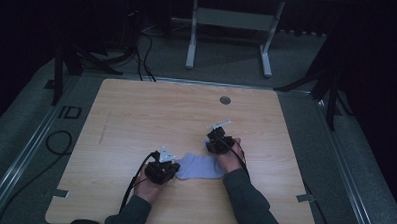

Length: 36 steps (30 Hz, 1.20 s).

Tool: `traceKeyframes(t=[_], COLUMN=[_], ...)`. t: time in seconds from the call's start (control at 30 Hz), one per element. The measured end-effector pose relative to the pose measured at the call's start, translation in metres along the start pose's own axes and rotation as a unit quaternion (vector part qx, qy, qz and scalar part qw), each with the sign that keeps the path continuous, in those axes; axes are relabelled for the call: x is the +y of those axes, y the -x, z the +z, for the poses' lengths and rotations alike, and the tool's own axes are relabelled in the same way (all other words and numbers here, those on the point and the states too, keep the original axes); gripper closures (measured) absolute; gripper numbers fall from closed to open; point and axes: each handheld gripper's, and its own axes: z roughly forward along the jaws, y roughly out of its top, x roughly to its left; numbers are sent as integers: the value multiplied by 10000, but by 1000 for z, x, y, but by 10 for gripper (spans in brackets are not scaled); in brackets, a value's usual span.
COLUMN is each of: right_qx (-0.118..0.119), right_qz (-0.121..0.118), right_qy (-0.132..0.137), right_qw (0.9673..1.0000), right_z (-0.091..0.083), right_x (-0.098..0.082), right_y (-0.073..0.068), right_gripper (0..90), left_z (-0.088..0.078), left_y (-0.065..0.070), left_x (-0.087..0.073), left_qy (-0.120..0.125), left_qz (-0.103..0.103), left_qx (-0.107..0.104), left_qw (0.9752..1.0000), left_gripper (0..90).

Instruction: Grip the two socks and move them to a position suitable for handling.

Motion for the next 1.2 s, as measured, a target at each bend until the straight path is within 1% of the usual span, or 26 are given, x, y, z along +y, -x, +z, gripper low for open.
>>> traceKeyframes(t=[0.07,0.17,0.23,0.3,0.33,0.4,0.43,0.53,0.6,0.83,0.9,0.93,1.03,1.13,1.2], right_qx=[127,325,351,401,417,371,370,350,341,274,274,262,237,197,201], right_qz=[-65,-102,-97,-135,-157,-213,-212,-171,-201,-300,-278,-312,-311,-289,-293], right_qy=[-43,-51,-53,-72,-93,-97,-90,-73,4,169,243,300,414,512,523], right_qw=[9999,9994,9993,9991,9990,9990,9991,9992,9992,9990,9989,9987,9984,9981,9980], right_z=[0,-1,-2,-2,-3,-3,-4,-6,-8,-19,-25,-28,-38,-50,-51], right_x=[1,1,1,1,1,1,1,2,2,5,6,7,8,8,8], right_y=[1,2,2,2,1,1,1,2,2,2,2,3,5,12,13], right_gripper=[772,771,764,724,730,776,814,860,885,889,889,889,889,888,888], left_z=[0,0,0,0,0,0,0,0,1,1,1,1,1,1,1], left_y=[0,0,0,0,0,0,0,0,0,0,0,0,0,0,0], left_x=[0,0,0,0,0,0,0,0,0,0,0,0,0,0,0], left_qy=[2,8,11,13,13,11,11,11,13,26,20,20,24,18,16], left_qz=[0,-4,-3,1,3,9,11,5,8,5,9,9,12,13,15], left_qx=[-2,-15,-15,-15,-13,-5,-4,-19,-22,-23,-22,-25,-12,-18,-18], left_qw=[10000,10000,10000,10000,10000,10000,10000,10000,10000,10000,10000,10000,10000,10000,10000], left_gripper=[867,867,867,866,866,865,864,862,862,862,862,862,861,862,862])
